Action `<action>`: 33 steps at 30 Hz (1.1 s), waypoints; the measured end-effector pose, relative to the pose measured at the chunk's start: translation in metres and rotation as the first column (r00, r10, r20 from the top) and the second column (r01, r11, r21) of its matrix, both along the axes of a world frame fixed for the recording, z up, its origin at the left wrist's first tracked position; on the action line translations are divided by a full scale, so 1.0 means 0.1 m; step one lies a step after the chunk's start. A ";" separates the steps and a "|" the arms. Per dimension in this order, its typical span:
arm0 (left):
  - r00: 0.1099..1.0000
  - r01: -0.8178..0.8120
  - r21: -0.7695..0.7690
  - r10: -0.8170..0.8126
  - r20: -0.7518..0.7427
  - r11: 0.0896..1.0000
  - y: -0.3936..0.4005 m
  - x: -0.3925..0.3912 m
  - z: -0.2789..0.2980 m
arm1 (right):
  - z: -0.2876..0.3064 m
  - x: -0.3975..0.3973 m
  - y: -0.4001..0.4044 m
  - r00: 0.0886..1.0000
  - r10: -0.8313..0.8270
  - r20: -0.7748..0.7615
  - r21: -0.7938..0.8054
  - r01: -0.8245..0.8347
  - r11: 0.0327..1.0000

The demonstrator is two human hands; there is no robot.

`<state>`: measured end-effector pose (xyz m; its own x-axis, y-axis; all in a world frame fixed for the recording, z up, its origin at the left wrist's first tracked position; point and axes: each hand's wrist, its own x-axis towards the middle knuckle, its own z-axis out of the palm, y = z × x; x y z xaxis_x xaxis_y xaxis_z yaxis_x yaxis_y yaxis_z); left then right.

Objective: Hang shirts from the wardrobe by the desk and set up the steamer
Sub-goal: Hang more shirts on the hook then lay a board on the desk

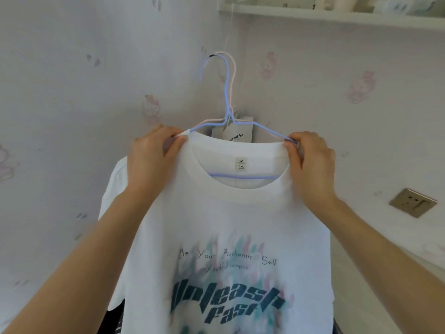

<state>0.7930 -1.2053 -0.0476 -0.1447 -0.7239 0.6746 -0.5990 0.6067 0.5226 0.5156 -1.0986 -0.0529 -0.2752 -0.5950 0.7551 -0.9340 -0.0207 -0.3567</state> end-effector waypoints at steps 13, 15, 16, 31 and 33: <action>0.985 -0.057 0.461 -0.026 0.172 0.886 -1.14 -0.38 -1.57 | -1.60 -0.47 -1.24 0.992 0.071 0.108 0.369 -0.107 0.923; 0.981 -0.078 0.521 -0.029 0.194 0.850 -1.29 -0.42 -1.78 | -1.81 -0.55 -1.38 0.993 0.060 0.099 0.407 -0.096 0.908; 0.978 -0.083 0.551 -0.038 0.205 0.830 -1.37 -0.44 -1.88 | -1.91 -0.59 -1.45 0.994 0.055 0.094 0.428 -0.090 0.899; 0.901 -0.214 0.839 -0.231 0.367 0.501 -1.75 -0.15 -2.95 | -3.18 -0.94 -1.78 0.974 0.060 0.219 0.669 -0.195 0.717; 0.908 -0.219 0.847 -0.216 0.358 0.485 -1.75 -0.03 -2.97 | -3.18 -1.02 -1.74 0.959 0.021 0.281 0.698 -0.220 0.681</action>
